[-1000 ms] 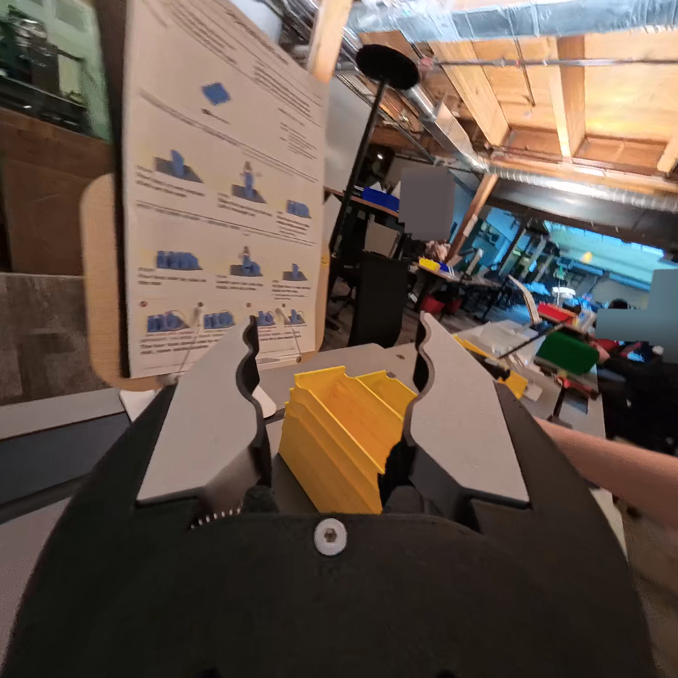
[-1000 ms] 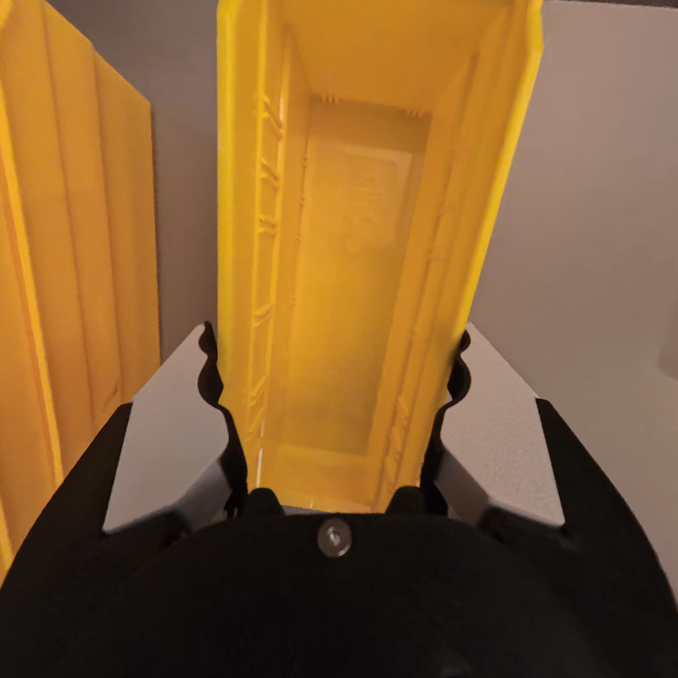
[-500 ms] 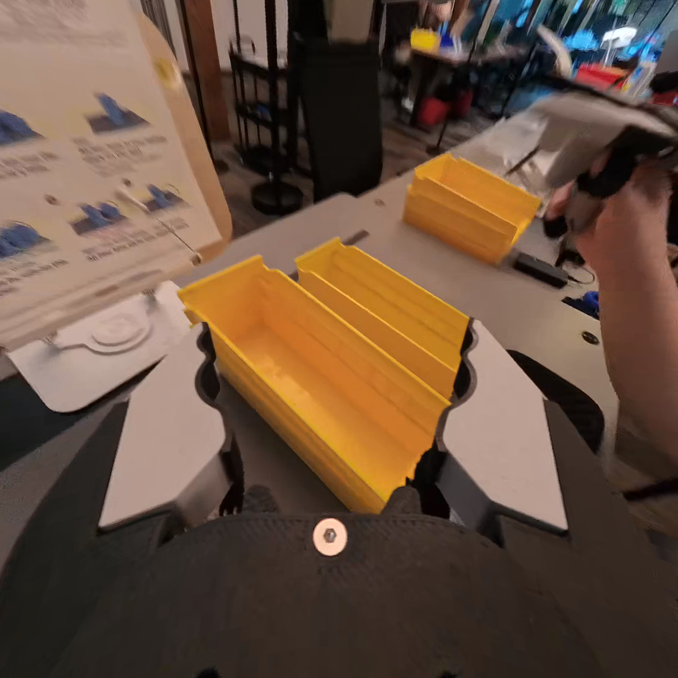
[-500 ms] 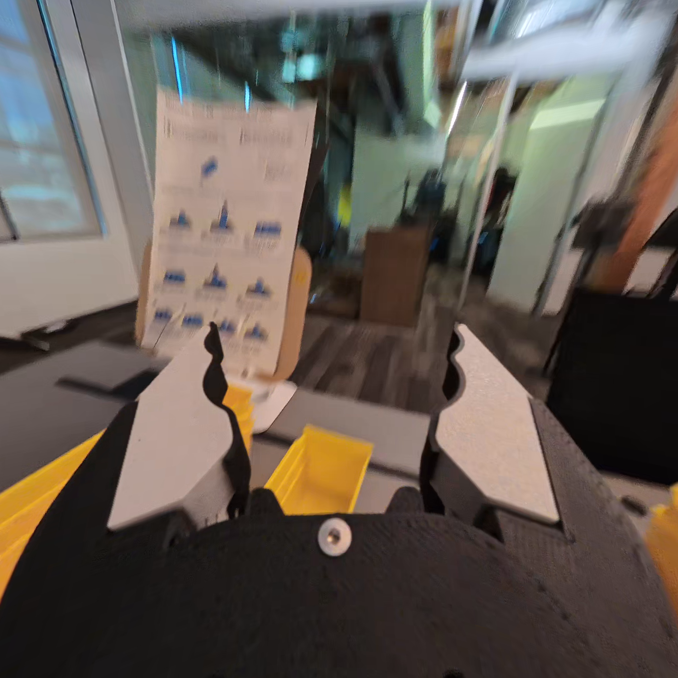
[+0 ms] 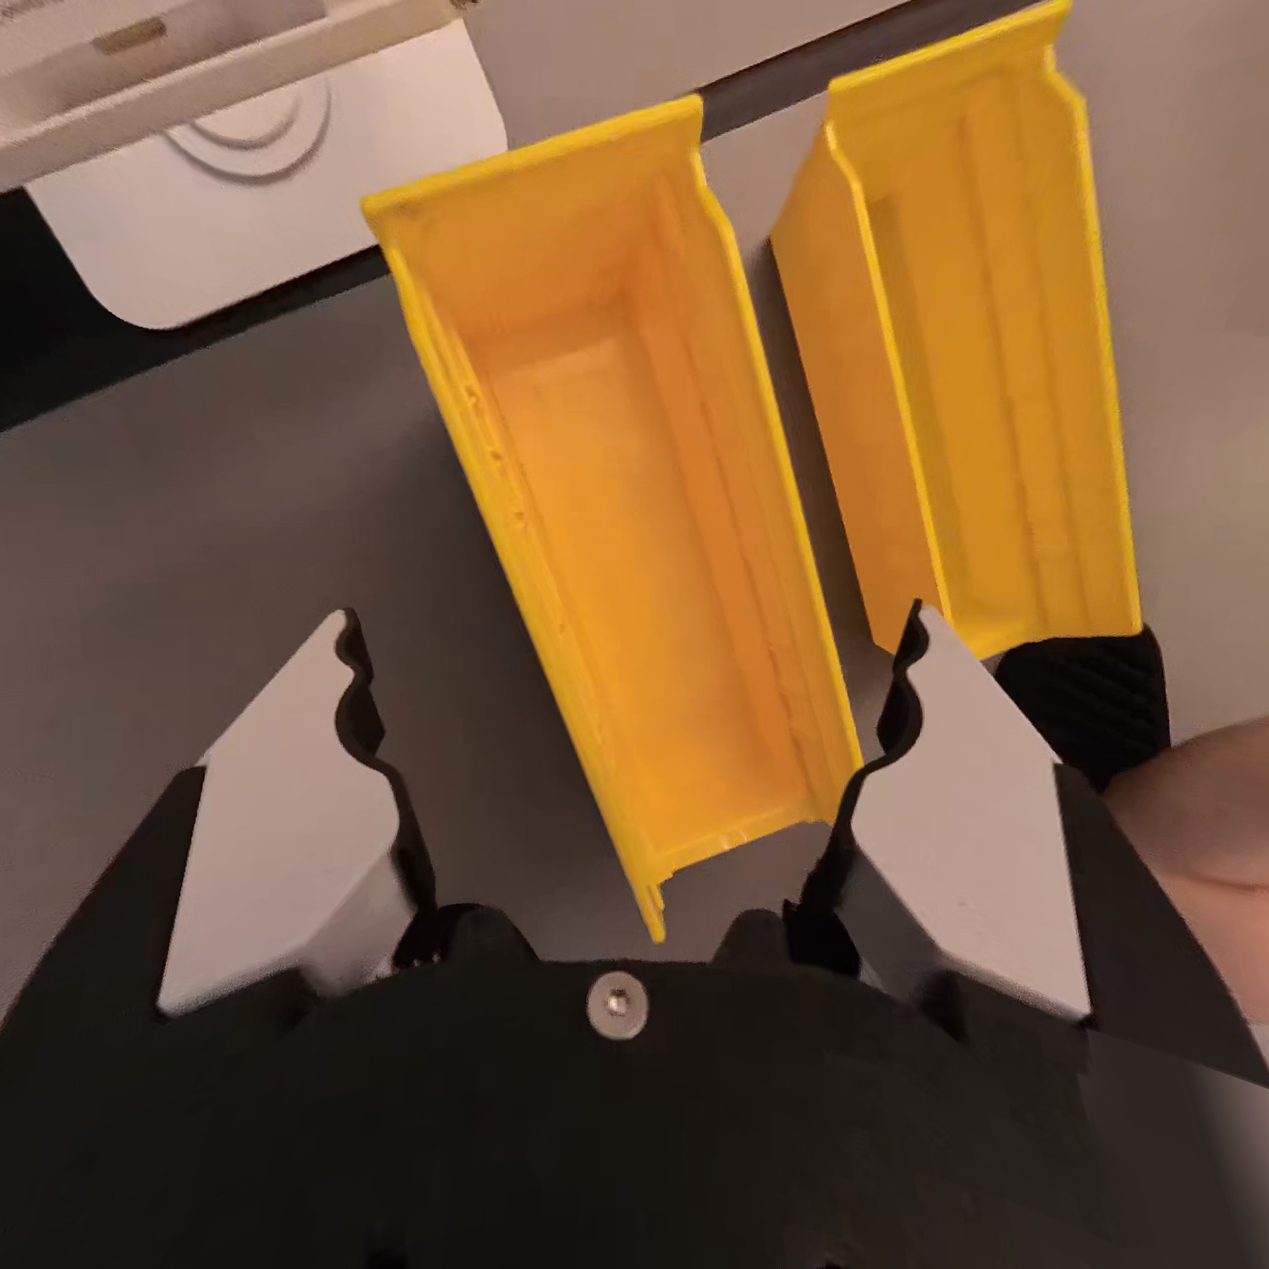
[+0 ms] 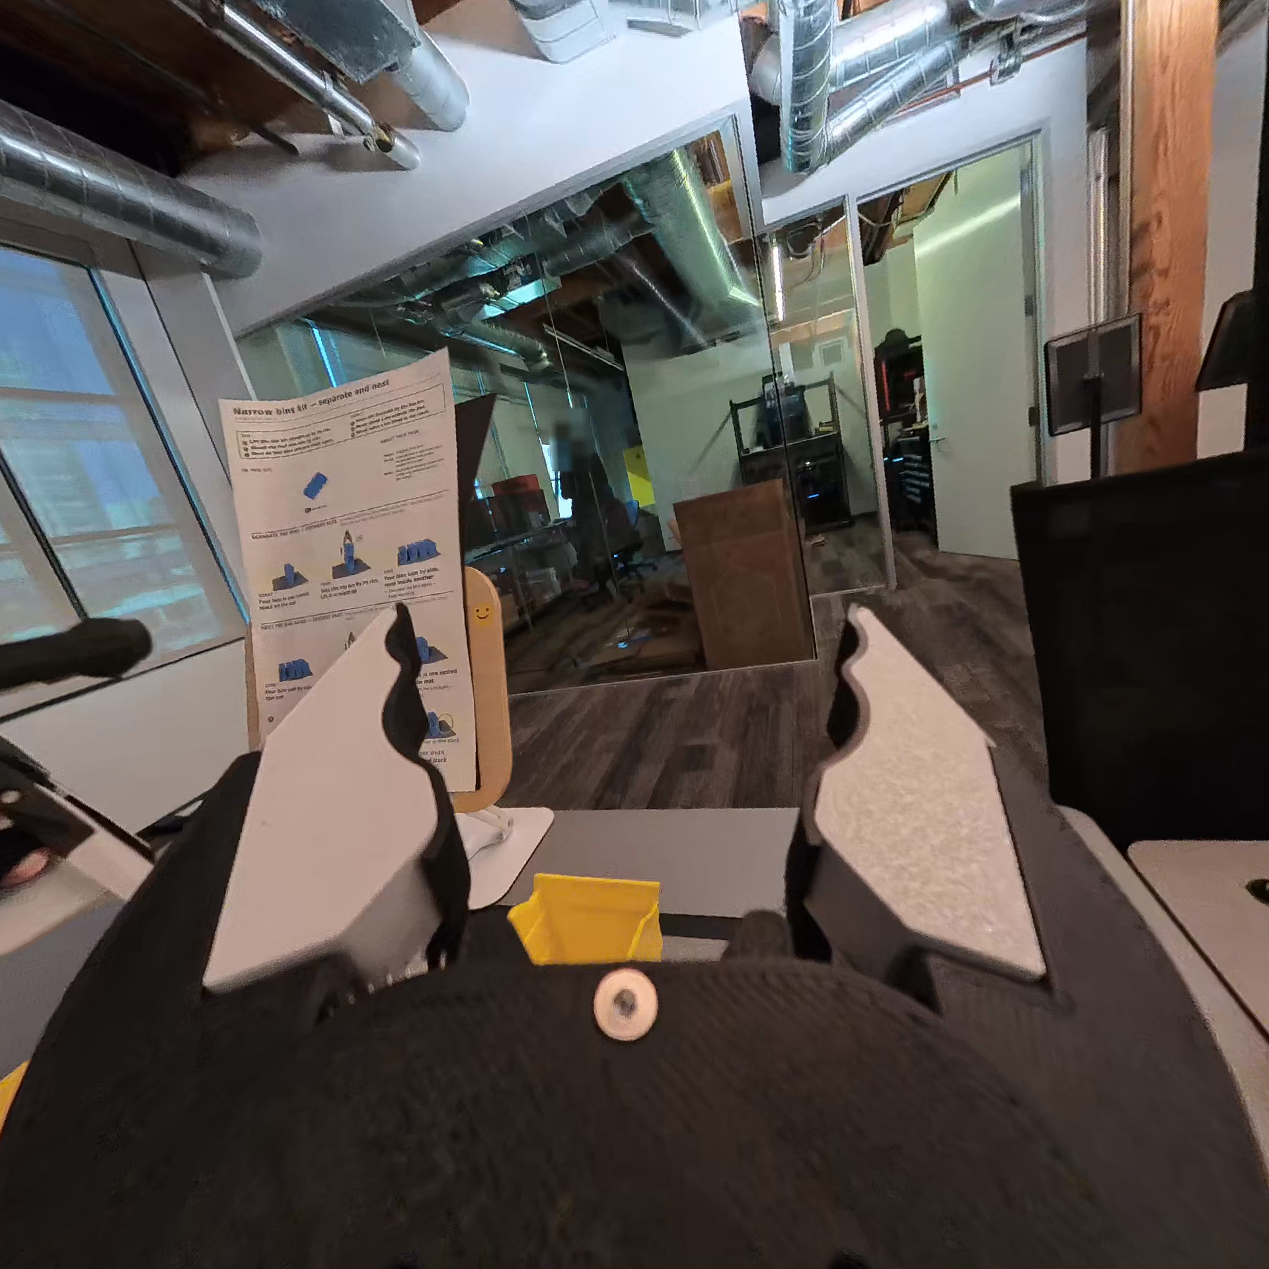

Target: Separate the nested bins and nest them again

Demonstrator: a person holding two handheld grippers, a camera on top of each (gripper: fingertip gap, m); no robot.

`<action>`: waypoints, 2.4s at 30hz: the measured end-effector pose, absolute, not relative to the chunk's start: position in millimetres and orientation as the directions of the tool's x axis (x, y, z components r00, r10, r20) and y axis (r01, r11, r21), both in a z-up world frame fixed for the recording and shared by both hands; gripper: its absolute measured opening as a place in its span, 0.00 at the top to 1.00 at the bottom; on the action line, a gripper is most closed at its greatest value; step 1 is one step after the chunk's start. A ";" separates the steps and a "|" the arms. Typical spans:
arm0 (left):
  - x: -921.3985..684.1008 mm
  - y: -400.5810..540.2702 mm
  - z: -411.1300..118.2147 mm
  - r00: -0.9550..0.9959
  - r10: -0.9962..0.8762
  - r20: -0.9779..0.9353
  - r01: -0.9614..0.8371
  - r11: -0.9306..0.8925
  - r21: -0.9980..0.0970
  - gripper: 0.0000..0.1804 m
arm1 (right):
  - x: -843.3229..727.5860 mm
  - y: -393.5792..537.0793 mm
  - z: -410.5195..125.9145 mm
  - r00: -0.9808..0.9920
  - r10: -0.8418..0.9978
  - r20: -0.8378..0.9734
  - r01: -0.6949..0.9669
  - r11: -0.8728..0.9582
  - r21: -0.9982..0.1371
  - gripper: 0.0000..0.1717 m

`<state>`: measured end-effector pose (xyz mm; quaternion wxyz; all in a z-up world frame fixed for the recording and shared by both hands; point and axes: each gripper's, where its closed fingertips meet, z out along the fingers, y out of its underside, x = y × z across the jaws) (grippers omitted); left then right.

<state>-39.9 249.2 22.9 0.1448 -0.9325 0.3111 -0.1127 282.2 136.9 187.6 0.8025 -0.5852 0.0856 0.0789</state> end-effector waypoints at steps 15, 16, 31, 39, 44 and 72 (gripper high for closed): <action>-33.1 233.4 -60.0 0.873 -0.488 0.025 -0.488 -0.872 0.020 0.22 | 280.9 142.3 183.9 0.940 0.134 -0.313 -0.339 0.281 -0.898 0.33; -33.8 232.9 -58.7 0.873 -0.487 0.013 -0.488 -0.872 0.032 0.23 | 280.1 143.9 182.3 0.937 0.142 -0.320 -0.347 0.273 -0.897 0.33; -38.8 222.5 -48.6 0.873 -0.482 -0.076 -0.469 -0.872 0.136 0.36 | 298.3 140.3 178.3 0.894 0.189 -0.407 -0.447 0.286 -0.848 0.37; -40.4 219.9 -32.8 0.878 -0.476 -0.057 -0.463 -0.873 0.153 0.36 | 288.3 147.6 175.6 0.908 0.185 -0.375 -0.413 0.263 -0.872 0.38; -44.3 215.1 -0.3 0.863 -0.503 -0.045 -0.489 -0.855 0.174 0.35 | 289.0 150.9 172.4 0.907 0.182 -0.380 -0.416 0.252 -0.874 0.38; -228.5 264.1 -58.7 0.892 -0.435 -0.120 -0.384 -0.871 0.305 0.35 | 281.5 156.9 170.4 0.912 0.182 -0.366 -0.402 0.234 -0.885 0.39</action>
